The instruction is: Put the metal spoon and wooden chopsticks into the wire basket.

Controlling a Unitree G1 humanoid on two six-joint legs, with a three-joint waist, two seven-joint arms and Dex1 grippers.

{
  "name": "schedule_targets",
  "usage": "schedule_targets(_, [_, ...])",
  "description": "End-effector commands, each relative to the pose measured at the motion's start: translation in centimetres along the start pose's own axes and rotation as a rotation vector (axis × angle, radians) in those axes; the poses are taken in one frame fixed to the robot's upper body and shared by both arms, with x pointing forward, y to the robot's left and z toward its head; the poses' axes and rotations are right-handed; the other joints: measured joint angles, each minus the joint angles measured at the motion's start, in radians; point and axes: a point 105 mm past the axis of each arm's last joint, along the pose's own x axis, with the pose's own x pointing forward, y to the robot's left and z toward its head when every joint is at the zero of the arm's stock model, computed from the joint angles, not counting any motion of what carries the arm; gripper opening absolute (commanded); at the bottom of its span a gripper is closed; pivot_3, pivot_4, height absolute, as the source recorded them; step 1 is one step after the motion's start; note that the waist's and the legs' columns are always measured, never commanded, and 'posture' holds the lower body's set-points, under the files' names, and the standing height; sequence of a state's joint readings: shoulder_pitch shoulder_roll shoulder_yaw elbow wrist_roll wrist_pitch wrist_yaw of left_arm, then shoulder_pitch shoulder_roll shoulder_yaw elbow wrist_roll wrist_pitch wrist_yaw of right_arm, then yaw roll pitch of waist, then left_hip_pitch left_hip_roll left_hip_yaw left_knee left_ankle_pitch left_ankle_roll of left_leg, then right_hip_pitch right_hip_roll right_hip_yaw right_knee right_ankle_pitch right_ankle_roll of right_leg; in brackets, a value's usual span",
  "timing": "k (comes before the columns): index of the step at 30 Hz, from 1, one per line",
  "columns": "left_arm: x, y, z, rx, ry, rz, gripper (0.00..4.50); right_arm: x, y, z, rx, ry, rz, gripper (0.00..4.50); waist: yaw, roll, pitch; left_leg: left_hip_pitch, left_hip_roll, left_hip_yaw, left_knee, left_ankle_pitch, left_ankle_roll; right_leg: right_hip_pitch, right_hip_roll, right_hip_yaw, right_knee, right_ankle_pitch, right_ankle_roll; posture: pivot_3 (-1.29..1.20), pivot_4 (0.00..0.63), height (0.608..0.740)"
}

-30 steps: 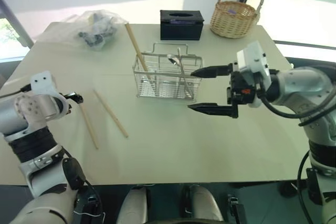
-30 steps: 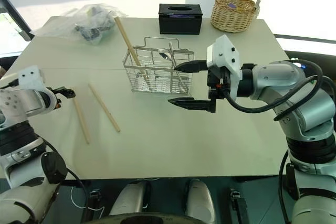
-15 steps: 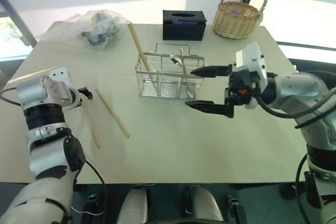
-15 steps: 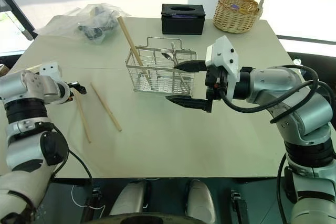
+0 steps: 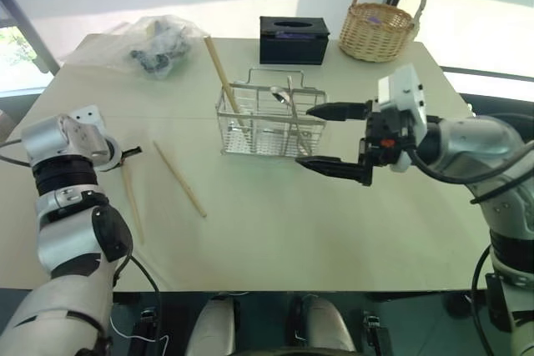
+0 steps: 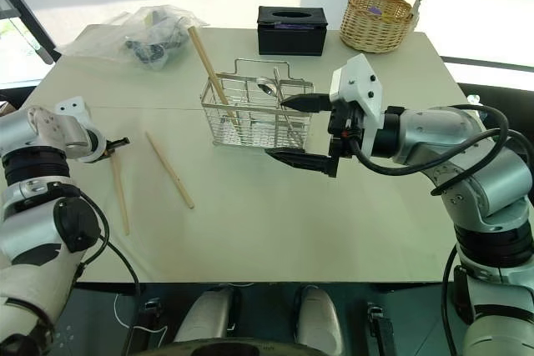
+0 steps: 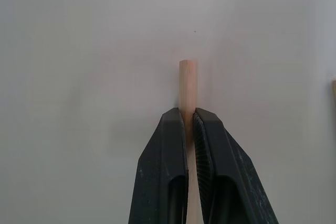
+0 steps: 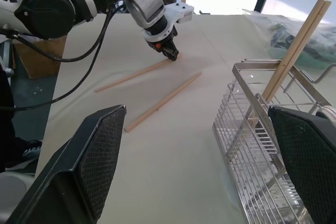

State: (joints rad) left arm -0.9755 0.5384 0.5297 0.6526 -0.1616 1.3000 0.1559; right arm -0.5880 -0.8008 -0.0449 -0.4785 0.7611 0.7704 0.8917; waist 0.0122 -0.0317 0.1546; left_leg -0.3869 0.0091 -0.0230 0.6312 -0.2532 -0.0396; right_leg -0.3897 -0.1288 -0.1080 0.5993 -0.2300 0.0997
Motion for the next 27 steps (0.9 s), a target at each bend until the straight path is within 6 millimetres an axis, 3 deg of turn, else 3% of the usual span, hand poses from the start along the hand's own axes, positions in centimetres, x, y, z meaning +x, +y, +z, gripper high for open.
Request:
schedule_targets(1, [-0.2, 1.1, 0.0, -0.031, -0.006, 0.036, 0.03, -0.6, 0.2, 1.0, -0.041, -0.016, 0.003, 4.50, 0.000, 0.000, 0.000, 0.000, 0.000, 0.000, 0.000, 0.000, 0.000, 0.000, 0.000, 0.000, 0.000, 0.000, 0.000, 0.00, 0.150, 0.706])
schedule_targets(4, [-0.6, 2.4, 0.6, -0.057, -0.043, 0.065, 0.03, -0.7, 0.1, 0.9, -0.044, -0.010, 0.005, 4.50, -0.004, 0.000, 0.000, 0.000, 0.000, 0.000, 0.000, 0.000, 0.000, 0.000, 0.000, 0.000, 0.000, 0.000, 0.000, 0.00, 0.150, 0.706])
schedule_targets(9, [-3.0, 7.7, 2.8, -0.120, -0.171, 0.171, 0.03, -0.7, -0.4, 0.8, -0.049, -0.004, -0.012, 4.50, -0.024, -0.001, 0.000, 0.000, 0.001, 0.001, -0.002, 0.000, 0.000, -0.002, 0.001, 0.000, 0.001, 0.000, 0.000, 0.00, 0.150, 0.706])
schedule_targets(12, [-6.8, 9.0, 7.9, -0.105, -0.424, 0.125, 0.03, -0.8, -0.6, 0.7, -0.043, -0.006, -0.021, 4.50, -0.022, -0.004, 0.001, -0.001, 0.001, 0.001, -0.002, 0.000, 0.000, -0.003, 0.001, 0.000, 0.001, 0.000, 0.000, 0.00, 0.150, 0.706])
schedule_targets(15, [-14.5, 5.0, 15.2, -0.033, -0.853, -0.139, 0.03, -0.6, -0.7, 0.4, -0.036, -0.006, -0.024, 4.50, -0.001, -0.007, 0.001, -0.002, 0.001, 0.000, -0.001, 0.000, -0.001, -0.002, 0.000, -0.001, 0.000, 0.000, 0.000, 0.00, 0.150, 0.706])
schedule_targets(19, [-21.9, 1.5, 19.0, 0.101, -1.198, -0.316, 0.03, -0.4, -0.8, 0.2, -0.035, -0.005, -0.025, 4.50, 0.020, -0.006, 0.000, -0.004, -0.002, 0.001, 0.000, -0.001, -0.002, -0.002, -0.004, -0.003, -0.004, 0.000, 0.000, 0.00, 0.150, 0.706])
schedule_targets(20, [-24.2, -0.3, 19.4, 0.109, -1.286, -0.438, 0.03, -0.4, -0.9, 0.2, -0.035, -0.005, -0.026, 4.50, 0.022, -0.006, 0.000, -0.004, -0.003, 0.003, 0.000, -0.001, -0.001, -0.001, -0.005, -0.002, -0.004, 0.000, 0.000, 0.00, 0.150, 0.706])
schedule_targets(23, [-27.7, -4.1, 19.4, 0.109, -1.411, -0.709, 0.03, -0.2, -1.1, 0.1, -0.041, -0.004, -0.029, 4.50, 0.029, -0.006, 0.001, -0.004, -0.003, 0.003, 0.000, -0.001, -0.001, -0.001, -0.005, -0.002, -0.003, 0.001, 0.001, 0.00, 0.150, 0.706])
schedule_targets(25, [-29.3, -8.0, 18.0, 0.180, -1.464, -0.905, 0.03, -0.1, -1.0, 0.1, -0.047, -0.007, -0.026, 4.50, 0.027, -0.006, 0.001, -0.004, -0.002, 0.003, 0.000, -0.001, -0.001, -0.001, -0.005, -0.003, -0.003, 0.001, 0.001, 0.00, 0.150, 0.706])
schedule_targets(27, [-29.3, -11.1, 16.6, 0.208, -1.427, -1.063, 0.03, 0.0, -0.9, 0.1, -0.056, -0.010, -0.025, 4.50, 0.027, -0.006, 0.001, -0.003, -0.002, 0.003, 0.001, -0.001, -0.001, 0.000, -0.004, -0.003, -0.002, 0.001, 0.001, 0.00, 0.150, 0.706])
